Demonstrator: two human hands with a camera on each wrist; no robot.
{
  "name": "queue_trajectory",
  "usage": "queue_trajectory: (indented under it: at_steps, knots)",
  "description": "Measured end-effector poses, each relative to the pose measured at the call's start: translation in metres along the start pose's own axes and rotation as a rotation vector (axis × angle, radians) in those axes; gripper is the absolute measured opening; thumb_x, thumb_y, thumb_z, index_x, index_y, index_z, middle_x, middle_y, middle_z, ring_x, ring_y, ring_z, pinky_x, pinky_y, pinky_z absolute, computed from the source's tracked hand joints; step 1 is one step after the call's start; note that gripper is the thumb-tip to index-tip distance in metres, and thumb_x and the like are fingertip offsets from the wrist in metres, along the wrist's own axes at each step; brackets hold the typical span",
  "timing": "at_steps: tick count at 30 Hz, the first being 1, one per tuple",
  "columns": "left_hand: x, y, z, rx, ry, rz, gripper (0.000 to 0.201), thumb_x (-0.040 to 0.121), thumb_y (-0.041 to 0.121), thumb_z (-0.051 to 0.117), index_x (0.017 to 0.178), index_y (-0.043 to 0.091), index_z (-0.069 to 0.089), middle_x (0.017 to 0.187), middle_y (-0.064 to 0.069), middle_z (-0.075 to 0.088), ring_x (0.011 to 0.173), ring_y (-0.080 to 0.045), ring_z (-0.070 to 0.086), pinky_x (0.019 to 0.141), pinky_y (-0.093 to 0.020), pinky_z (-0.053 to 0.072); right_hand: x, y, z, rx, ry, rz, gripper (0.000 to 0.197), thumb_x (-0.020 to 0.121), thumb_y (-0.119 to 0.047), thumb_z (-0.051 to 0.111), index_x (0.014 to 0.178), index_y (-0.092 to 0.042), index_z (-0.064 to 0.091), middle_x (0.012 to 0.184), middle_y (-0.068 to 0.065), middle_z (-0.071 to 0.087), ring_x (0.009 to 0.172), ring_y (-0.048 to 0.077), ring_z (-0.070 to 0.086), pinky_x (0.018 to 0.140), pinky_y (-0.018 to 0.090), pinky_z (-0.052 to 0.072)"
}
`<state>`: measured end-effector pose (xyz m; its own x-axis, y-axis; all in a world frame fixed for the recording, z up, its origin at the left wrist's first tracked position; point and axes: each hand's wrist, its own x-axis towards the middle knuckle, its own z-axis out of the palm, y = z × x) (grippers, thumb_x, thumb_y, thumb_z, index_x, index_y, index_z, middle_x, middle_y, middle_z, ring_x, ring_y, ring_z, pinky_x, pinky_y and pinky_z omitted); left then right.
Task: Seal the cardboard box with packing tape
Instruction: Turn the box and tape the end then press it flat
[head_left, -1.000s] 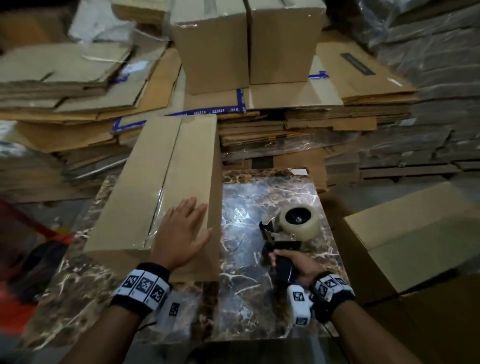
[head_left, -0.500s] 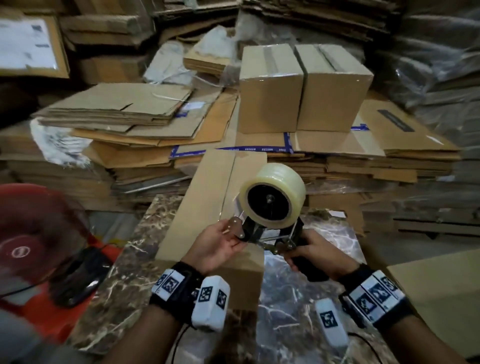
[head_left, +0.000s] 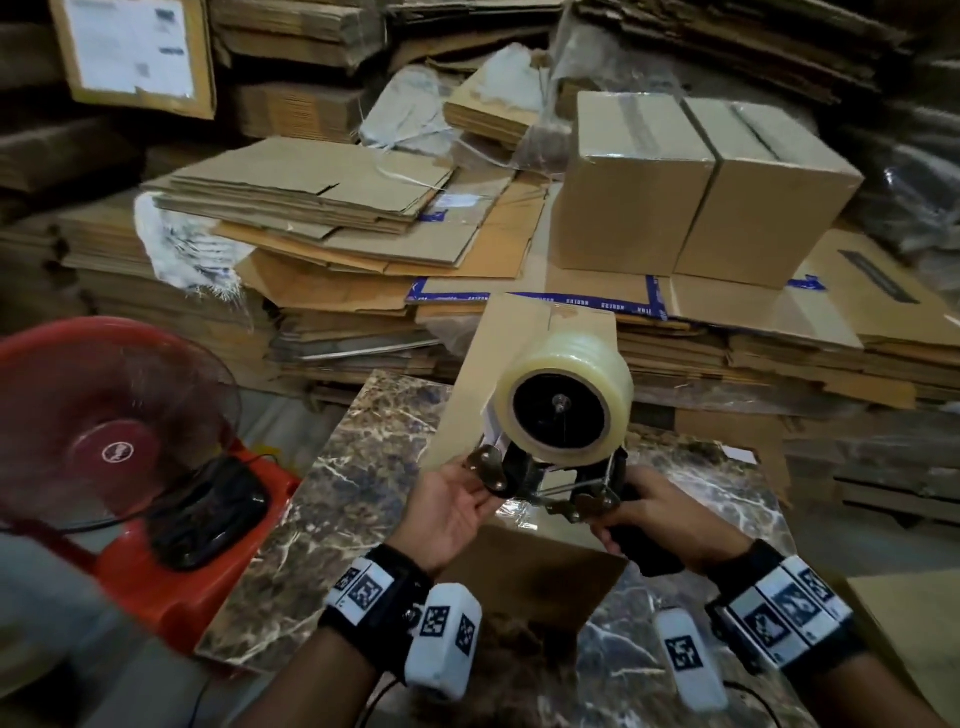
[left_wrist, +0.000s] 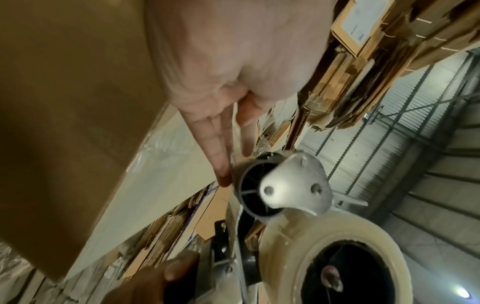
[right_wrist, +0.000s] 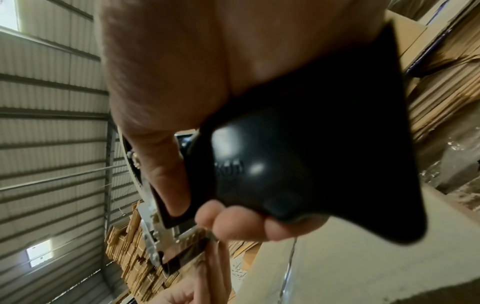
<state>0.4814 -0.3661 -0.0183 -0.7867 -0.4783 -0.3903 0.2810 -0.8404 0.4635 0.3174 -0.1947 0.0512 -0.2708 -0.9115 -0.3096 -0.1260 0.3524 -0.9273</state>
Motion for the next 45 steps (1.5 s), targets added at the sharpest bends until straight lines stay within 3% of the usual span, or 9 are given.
queue_trajectory:
  at_steps: [5, 12, 15, 19, 24, 28, 35, 39, 45]
  knots:
    - [-0.014, 0.027, -0.017, 0.252, -0.052, 0.022, 0.023, 0.097, 0.007, 0.048, 0.111, -0.004, 0.061, 0.108, -0.024, 0.071, 0.094, -0.029, 0.071, 0.067, -0.03, 0.06, 0.006, -0.011, 0.013, -0.118, 0.0, -0.024, 0.032, 0.073, -0.005, 0.063, 0.085, 0.023, 0.053, 0.068, 0.022, 0.058, 0.06, 0.03, 0.054, 0.053, 0.032, 0.047]
    - [-0.016, 0.07, -0.032, 0.914, -0.024, 0.183, 0.023, 0.092, -0.005, 0.058, 0.113, 0.003, 0.062, 0.095, -0.022, 0.071, 0.073, -0.029, 0.073, 0.062, -0.033, 0.062, 0.003, -0.016, 0.022, -0.291, 0.02, -0.002, 0.025, 0.074, -0.005, 0.064, 0.083, 0.017, 0.056, 0.065, 0.017, 0.064, 0.056, 0.028, 0.058, 0.055, 0.035, 0.048]
    - [-0.02, 0.106, -0.058, 0.974, -0.027, 0.228, 0.034, 0.088, -0.001, 0.065, 0.12, 0.002, 0.056, 0.084, -0.023, 0.07, 0.066, -0.028, 0.07, 0.059, -0.033, 0.061, -0.011, -0.014, 0.01, -0.383, 0.08, -0.003, 0.006, 0.079, 0.0, 0.067, 0.076, 0.005, 0.064, 0.063, 0.016, 0.069, 0.053, 0.025, 0.061, 0.054, 0.035, 0.048]
    - [-0.016, 0.124, -0.078, 1.059, -0.109, 0.179, 0.041, 0.086, 0.002, 0.068, 0.123, 0.009, 0.05, 0.084, -0.025, 0.071, 0.067, -0.032, 0.07, 0.059, -0.036, 0.06, -0.015, -0.01, 0.004, -0.512, 0.1, 0.067, 0.029, 0.078, 0.008, 0.063, 0.058, -0.013, 0.064, 0.051, 0.006, 0.065, 0.044, 0.014, 0.055, 0.045, 0.026, 0.041]
    - [-0.008, 0.116, -0.087, 1.072, -0.093, 0.218, 0.038, 0.089, -0.003, 0.063, 0.122, 0.01, 0.048, 0.079, -0.022, 0.071, 0.062, -0.029, 0.069, 0.055, -0.034, 0.059, -0.007, 0.002, 0.011, -0.542, 0.151, 0.128, 0.009, 0.073, 0.013, 0.061, 0.073, 0.005, 0.065, 0.056, 0.013, 0.066, 0.043, 0.011, 0.057, 0.04, 0.02, 0.04]
    - [-0.004, 0.105, -0.099, 1.113, -0.059, 0.226, 0.034, 0.092, -0.006, 0.059, 0.12, 0.007, 0.046, 0.078, -0.022, 0.071, 0.061, -0.03, 0.068, 0.054, -0.034, 0.059, -0.006, 0.004, 0.018, -0.593, 0.15, 0.171, 0.024, 0.072, 0.01, 0.062, 0.06, -0.01, 0.062, 0.045, -0.001, 0.063, 0.039, 0.004, 0.055, 0.042, 0.017, 0.039]
    - [-0.002, 0.065, -0.105, 1.291, 0.073, 0.272, 0.025, 0.092, 0.014, 0.065, 0.106, 0.014, 0.044, 0.082, -0.022, 0.069, 0.066, -0.033, 0.068, 0.055, -0.033, 0.059, -0.008, -0.004, 0.022, -0.629, 0.155, 0.162, 0.035, 0.074, 0.012, 0.063, 0.056, -0.018, 0.06, 0.042, -0.007, 0.06, 0.038, 0.0, 0.053, 0.041, 0.011, 0.037]
    - [-0.001, 0.058, -0.114, 1.464, 0.327, 0.428, 0.016, 0.087, 0.028, 0.071, 0.095, 0.022, 0.059, 0.087, -0.002, 0.07, 0.081, -0.018, 0.068, 0.07, -0.035, 0.055, -0.007, -0.004, 0.021, -0.678, 0.145, 0.161, 0.03, 0.074, 0.008, 0.065, 0.058, -0.016, 0.059, 0.048, -0.006, 0.06, 0.041, -0.002, 0.054, 0.042, 0.011, 0.038]
    - [-0.015, 0.025, -0.079, 1.317, 0.384, 0.713, 0.04, 0.099, 0.025, 0.055, 0.061, 0.012, 0.056, 0.052, 0.004, 0.046, 0.05, -0.007, 0.04, 0.052, -0.02, 0.031, 0.0, 0.012, 0.01, -0.684, 0.109, 0.162, 0.005, 0.071, -0.001, 0.067, 0.068, -0.003, 0.063, 0.056, 0.007, 0.062, 0.049, 0.009, 0.053, 0.045, 0.017, 0.037]
